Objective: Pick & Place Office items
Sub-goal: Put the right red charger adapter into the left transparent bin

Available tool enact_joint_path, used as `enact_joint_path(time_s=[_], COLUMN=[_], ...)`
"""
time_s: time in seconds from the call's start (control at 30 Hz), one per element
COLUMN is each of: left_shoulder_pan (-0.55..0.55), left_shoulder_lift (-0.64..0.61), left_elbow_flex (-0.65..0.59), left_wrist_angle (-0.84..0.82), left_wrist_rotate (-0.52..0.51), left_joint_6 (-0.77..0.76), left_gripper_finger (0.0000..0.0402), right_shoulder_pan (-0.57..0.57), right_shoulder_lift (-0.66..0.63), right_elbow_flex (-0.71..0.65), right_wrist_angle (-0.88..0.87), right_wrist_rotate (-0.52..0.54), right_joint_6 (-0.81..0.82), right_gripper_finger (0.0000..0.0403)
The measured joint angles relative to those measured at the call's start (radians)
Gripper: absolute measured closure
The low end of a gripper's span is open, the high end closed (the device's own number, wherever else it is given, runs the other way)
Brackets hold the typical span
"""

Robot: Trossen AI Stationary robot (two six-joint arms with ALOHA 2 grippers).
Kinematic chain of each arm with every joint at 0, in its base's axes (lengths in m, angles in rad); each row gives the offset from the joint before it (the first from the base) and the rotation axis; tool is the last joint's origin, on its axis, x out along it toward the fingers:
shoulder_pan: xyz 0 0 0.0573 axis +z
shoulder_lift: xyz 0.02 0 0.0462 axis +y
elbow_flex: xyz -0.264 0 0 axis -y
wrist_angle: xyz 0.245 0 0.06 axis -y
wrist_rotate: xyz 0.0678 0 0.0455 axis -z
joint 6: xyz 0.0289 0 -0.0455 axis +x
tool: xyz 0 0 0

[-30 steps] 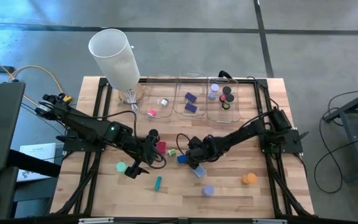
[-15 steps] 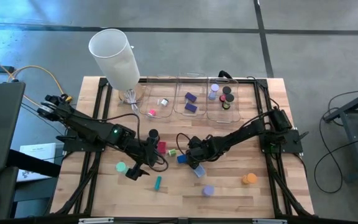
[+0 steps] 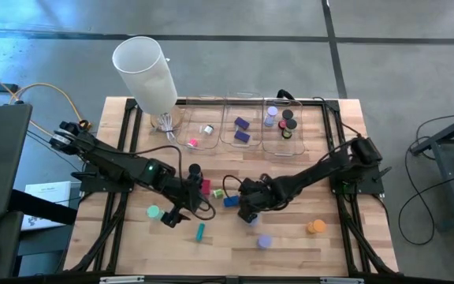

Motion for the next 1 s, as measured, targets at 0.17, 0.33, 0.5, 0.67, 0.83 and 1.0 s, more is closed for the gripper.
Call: enact_joint_path(time_s=[0.17,0.33,0.5,0.67,0.83,1.0], left_shoulder_pan=[0.028,0.04,0.04,0.027,-0.029,-0.065], left_shoulder_lift=[0.0,0.018,0.067,0.093,0.095,0.095], left_elbow_flex=[0.0,0.0,0.0,0.0,0.0,0.0], left_wrist_angle=[0.108,0.25,0.332,0.373,0.403,0.458], left_wrist_rotate=[-0.167,-0.266,-0.286,-0.319,-0.337,-0.419], left_joint_6=[0.26,0.469,0.587,0.643,0.755,0.822], left_gripper_finger=[0.0061,0.0061,0.0061,0.0061,0.0061,0.0061], right_shoulder_pan=[0.016,0.047,0.052,0.039,0.037,0.033], right_shoulder_lift=[-0.052,-0.057,-0.057,-0.057,-0.057,-0.057], right_elbow_flex=[0.001,0.002,0.002,0.002,0.002,0.002], right_wrist_angle=[0.031,0.092,0.195,0.277,0.316,0.403], right_wrist_rotate=[0.052,0.071,0.079,0.044,0.055,-0.01], right_joint_6=[-0.117,-0.246,-0.383,-0.46,-0.474,-0.518], right_gripper_finger=[0.0208,0.0208,0.0208,0.0208,0.0208,0.0208])
